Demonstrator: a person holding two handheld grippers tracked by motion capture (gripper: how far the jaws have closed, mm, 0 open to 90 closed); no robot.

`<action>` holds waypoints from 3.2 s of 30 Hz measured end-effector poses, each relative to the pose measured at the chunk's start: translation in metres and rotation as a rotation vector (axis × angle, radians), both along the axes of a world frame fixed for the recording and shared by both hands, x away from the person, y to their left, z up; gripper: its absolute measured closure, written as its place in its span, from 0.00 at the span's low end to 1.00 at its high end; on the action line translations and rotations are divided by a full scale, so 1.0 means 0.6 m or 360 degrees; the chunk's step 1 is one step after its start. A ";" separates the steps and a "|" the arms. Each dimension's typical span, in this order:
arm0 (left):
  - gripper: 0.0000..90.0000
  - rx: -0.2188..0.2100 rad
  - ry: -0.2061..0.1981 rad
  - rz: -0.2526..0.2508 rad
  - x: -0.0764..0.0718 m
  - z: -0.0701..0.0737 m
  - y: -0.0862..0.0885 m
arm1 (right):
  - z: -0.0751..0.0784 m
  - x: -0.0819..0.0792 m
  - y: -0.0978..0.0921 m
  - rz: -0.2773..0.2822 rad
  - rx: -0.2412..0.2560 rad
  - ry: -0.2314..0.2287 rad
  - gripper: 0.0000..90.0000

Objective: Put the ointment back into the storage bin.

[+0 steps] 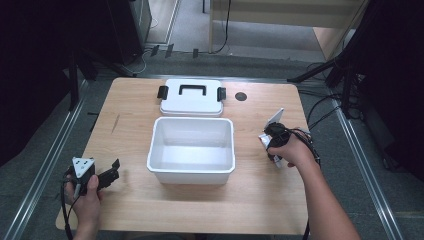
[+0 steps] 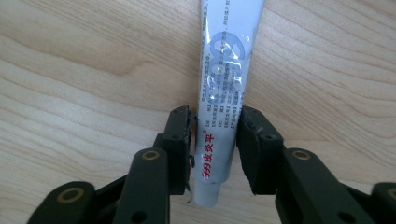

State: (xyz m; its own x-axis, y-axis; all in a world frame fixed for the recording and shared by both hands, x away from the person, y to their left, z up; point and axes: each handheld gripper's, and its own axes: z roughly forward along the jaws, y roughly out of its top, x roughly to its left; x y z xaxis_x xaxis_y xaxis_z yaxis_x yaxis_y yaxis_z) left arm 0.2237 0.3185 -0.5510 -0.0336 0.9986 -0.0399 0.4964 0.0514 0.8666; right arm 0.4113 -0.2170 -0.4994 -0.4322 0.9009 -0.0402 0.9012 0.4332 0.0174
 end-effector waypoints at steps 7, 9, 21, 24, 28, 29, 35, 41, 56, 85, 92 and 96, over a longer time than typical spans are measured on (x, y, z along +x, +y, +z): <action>0.16 0.0000 0.0007 -0.0001 0.000 0.000 0.000 | -0.003 0.007 0.005 -0.0014 -0.0009 0.0024 0.79; 0.16 0.0002 0.0007 -0.0002 0.000 0.000 0.000 | -0.005 0.008 0.004 -0.0019 -0.0006 0.0038 0.79; 0.16 -0.0005 0.0011 -0.0002 0.001 0.000 0.001 | 0.003 0.010 0.003 -0.0018 0.0009 0.0062 0.81; 0.16 -0.0007 0.0009 0.0000 0.001 0.000 0.001 | 0.015 0.009 0.004 -0.0021 0.0009 0.0056 0.81; 0.16 -0.0008 0.0011 -0.0001 0.001 0.000 0.001 | 0.039 0.007 0.010 -0.0022 0.0023 0.0038 0.81; 0.16 -0.0008 0.0011 -0.0001 0.001 0.000 0.001 | 0.046 0.006 0.013 -0.0027 0.0031 0.0036 0.81; 0.16 -0.0011 0.0014 0.0001 0.001 0.000 0.001 | 0.092 0.000 0.029 0.0018 0.0069 -0.0013 0.81; 0.16 -0.0013 0.0017 0.0000 0.001 0.000 0.002 | 0.130 -0.004 0.051 0.0046 0.0104 -0.0050 0.81; 0.16 -0.0023 0.0017 0.0002 0.002 0.000 0.003 | 0.224 -0.014 0.118 0.0181 0.0158 -0.0135 0.81; 0.16 -0.0038 0.0024 0.0001 0.003 0.000 0.004 | 0.237 -0.049 0.253 0.0763 0.0335 -0.0158 0.81; 0.16 -0.0044 0.0023 0.0003 0.003 0.000 0.004 | 0.212 -0.052 0.272 0.0903 0.0332 -0.0142 0.81; 0.16 -0.0045 0.0024 0.0003 0.003 0.000 0.004 | 0.196 -0.051 0.275 0.0931 0.0347 -0.0120 0.81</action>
State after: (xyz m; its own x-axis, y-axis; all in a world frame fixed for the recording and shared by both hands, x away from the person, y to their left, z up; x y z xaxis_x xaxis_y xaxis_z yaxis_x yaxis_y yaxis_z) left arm 0.2255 0.3210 -0.5512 -0.0362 0.9971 -0.0676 0.5093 0.0766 0.8571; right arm 0.3805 -0.0522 -0.3818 -0.8591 0.5072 0.0683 0.5091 0.8333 0.2156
